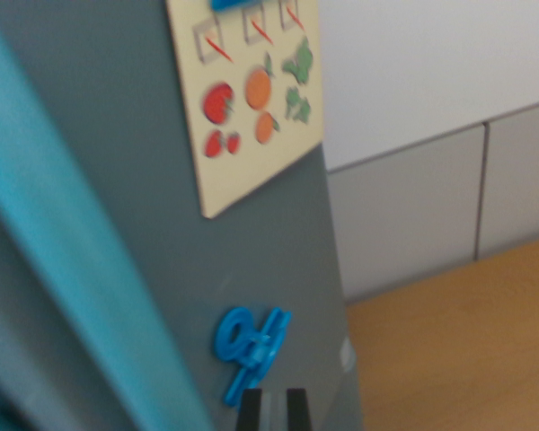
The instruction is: Close fridge door
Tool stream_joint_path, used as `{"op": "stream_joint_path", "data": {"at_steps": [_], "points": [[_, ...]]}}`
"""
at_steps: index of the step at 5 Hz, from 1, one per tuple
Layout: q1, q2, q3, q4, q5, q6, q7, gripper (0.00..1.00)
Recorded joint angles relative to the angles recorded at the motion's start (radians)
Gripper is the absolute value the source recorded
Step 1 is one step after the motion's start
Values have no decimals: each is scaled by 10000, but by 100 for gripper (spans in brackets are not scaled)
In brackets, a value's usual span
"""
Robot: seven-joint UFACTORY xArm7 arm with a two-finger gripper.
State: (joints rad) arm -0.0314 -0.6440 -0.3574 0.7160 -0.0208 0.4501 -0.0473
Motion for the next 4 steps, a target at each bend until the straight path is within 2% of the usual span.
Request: {"op": "stream_joint_path", "data": {"at_steps": [1, 2, 3, 4], "points": [[0, 0, 0, 0, 0, 0, 0, 100], [1, 671, 0, 383, 0, -41, 0, 100], [1, 671, 0, 383, 0, -41, 0, 100], [13, 1158, 44, 743, 0, -46, 0, 100]]}}
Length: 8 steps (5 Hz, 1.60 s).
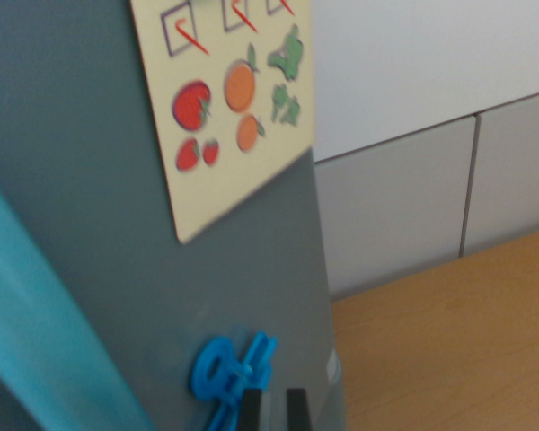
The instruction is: Close fridge door
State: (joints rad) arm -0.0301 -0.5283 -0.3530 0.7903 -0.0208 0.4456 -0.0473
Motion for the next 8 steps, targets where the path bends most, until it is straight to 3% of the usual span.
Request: {"op": "stream_joint_path", "data": {"at_steps": [1, 2, 3, 4, 5, 6, 7, 8], "points": [[0, 0, 0, 0, 0, 0, 0, 100], [5, 348, 208, 243, 0, -6, 0, 100], [5, 348, 208, 243, 0, -6, 0, 100], [5, 573, 520, 337, 0, -11, 0, 100], [5, 573, 520, 337, 0, -11, 0, 100], [6, 748, 886, 549, 0, -18, 0, 100], [6, 748, 886, 549, 0, -18, 0, 100], [6, 1027, 1187, 940, 0, -22, 0, 100]]}}
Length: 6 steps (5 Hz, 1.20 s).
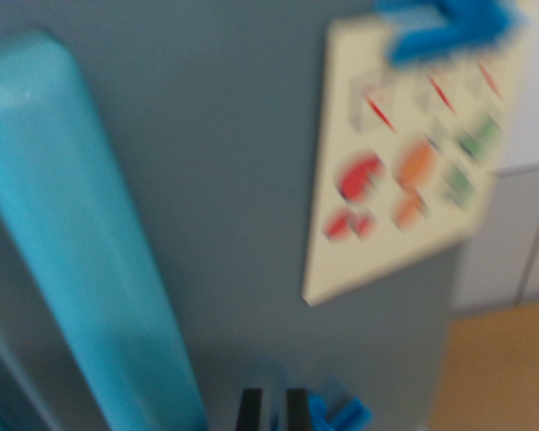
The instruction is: Close fridge door
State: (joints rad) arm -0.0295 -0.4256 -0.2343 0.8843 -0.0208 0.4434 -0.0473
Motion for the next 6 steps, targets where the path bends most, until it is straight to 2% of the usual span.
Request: {"op": "stream_joint_path", "data": {"at_steps": [1, 2, 3, 4, 5, 6], "points": [[0, 0, 0, 0, 0, 0, 0, 100], [0, 348, 300, 349, 0, -2, 0, 100], [0, 348, 300, 349, 0, -2, 0, 100], [0, 738, 511, 679, 0, -8, 0, 100], [0, 738, 511, 679, 0, -8, 0, 100], [0, 1122, 749, 997, 0, -12, 0, 100]]}}
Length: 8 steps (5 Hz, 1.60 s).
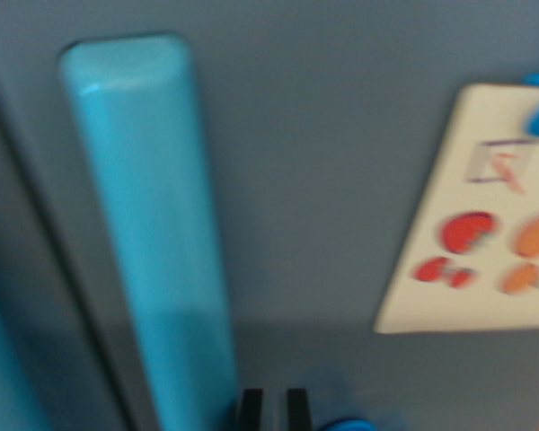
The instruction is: Close fridge door
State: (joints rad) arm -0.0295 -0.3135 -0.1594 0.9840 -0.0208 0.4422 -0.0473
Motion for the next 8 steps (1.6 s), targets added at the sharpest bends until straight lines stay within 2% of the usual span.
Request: {"op": "stream_joint_path", "data": {"at_steps": [1, 2, 8], "points": [[0, 0, 0, 0, 0, 0, 0, 100], [0, 253, 120, 234, 0, -3, 0, 100], [0, 253, 114, 234, 0, 0, 0, 100]]}}
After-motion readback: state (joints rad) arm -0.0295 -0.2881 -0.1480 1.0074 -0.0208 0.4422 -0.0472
